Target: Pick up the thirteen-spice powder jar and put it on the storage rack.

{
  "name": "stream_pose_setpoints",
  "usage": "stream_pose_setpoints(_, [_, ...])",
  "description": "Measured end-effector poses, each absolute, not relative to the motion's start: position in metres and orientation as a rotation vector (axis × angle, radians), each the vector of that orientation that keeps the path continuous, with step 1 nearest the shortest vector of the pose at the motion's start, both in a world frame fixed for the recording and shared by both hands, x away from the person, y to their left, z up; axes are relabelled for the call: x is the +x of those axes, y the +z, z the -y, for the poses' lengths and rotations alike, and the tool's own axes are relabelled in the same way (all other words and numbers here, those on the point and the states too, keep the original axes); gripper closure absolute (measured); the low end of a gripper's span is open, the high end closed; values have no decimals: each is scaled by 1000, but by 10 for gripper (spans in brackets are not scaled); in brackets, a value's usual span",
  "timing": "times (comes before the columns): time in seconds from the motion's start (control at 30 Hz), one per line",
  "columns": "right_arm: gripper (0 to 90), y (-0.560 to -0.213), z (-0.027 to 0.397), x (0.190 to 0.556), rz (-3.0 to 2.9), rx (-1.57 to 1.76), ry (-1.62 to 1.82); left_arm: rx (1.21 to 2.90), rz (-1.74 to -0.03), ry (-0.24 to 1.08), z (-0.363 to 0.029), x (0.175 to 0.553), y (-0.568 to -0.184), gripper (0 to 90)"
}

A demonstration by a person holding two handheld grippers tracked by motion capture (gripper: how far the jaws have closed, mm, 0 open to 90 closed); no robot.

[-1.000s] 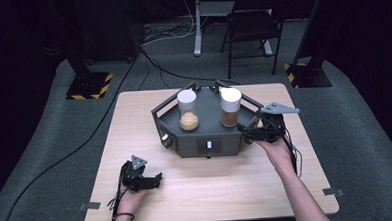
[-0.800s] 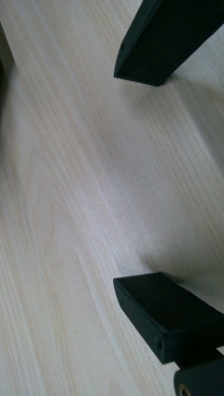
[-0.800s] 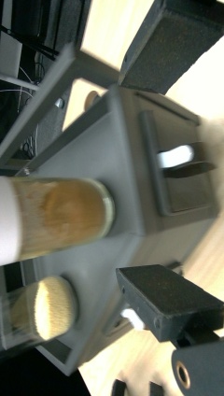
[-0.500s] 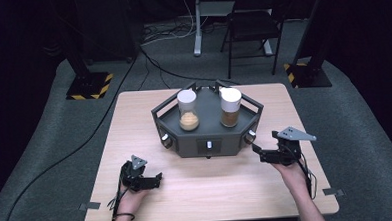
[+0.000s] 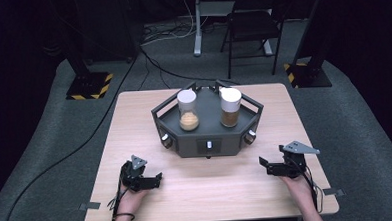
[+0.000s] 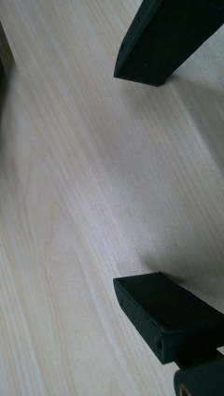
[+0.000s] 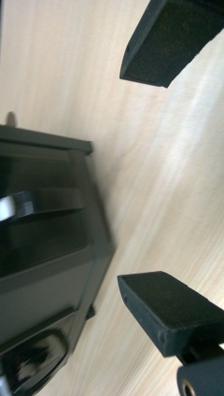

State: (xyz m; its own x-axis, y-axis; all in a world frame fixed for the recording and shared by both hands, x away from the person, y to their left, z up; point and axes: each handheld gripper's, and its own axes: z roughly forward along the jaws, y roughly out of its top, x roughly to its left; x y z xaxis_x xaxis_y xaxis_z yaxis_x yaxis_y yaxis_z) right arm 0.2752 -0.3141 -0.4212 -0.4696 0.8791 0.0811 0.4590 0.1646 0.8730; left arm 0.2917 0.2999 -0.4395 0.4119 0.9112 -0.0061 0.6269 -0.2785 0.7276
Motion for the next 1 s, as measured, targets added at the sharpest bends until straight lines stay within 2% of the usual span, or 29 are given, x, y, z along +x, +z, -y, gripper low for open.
stream_pose_setpoints(0.47, [14,-445,320,279,-2053,1411,1171,2010,-1304,555,-300,291,-440,21])
stream_pose_setpoints(0.83, [33,-436,304,285,-2143,1383,1006,2010,-1304,555,-300,291,-440,20])
stream_pose_setpoints(1.0, [7,-433,292,286,-2170,1338,928,2011,-1304,555,-300,291,-439,20])
